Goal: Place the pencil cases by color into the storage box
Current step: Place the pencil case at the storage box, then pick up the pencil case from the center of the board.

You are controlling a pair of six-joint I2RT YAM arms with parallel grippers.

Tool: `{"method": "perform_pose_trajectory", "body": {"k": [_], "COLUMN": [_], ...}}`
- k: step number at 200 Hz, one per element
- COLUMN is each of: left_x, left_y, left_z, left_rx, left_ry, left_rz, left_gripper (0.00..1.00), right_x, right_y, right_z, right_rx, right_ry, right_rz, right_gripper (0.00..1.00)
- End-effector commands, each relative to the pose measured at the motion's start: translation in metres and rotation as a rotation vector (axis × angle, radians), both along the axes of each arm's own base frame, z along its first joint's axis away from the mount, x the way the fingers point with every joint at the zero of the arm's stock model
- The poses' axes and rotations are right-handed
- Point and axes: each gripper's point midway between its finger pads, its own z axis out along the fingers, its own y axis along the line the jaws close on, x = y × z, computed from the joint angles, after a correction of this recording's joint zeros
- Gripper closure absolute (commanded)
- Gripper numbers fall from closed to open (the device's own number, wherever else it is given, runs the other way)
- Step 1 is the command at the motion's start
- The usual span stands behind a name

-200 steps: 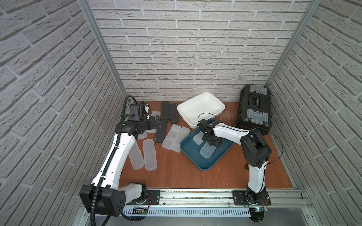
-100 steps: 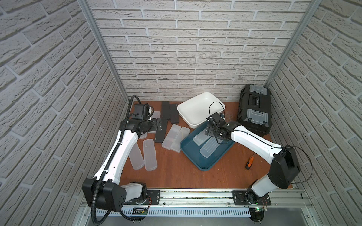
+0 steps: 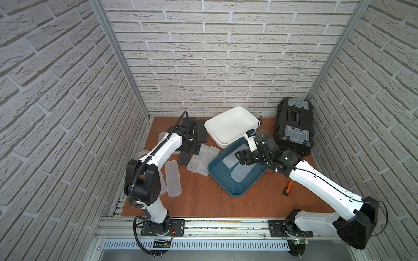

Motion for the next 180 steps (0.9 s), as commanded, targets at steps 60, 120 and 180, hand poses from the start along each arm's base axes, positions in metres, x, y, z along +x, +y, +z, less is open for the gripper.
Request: {"method": "perform_pose_trajectory", "body": {"k": [60, 120, 180], "left_x": [-0.085, -0.107, -0.08], "left_y": [0.075, 0.087, 0.094], "left_z": [-0.018, -0.037, -0.072], "left_rx": [0.05, 0.008, -0.009], "left_ry": [0.101, 0.077, 0.046], "left_rz": [0.414, 0.589, 0.672], "left_gripper": [0.02, 0.02, 0.03], "right_x": [-0.025, -0.043, -0.058], "right_y": [0.03, 0.058, 0.073], "right_z": [0.029, 0.027, 0.032], "right_rx": [0.147, 0.11, 0.111], "right_ry": [-0.2, -0.276, -0.32], "right_rz": [0.193, 0.286, 0.352], "right_gripper": [0.12, 0.12, 0.13]}}
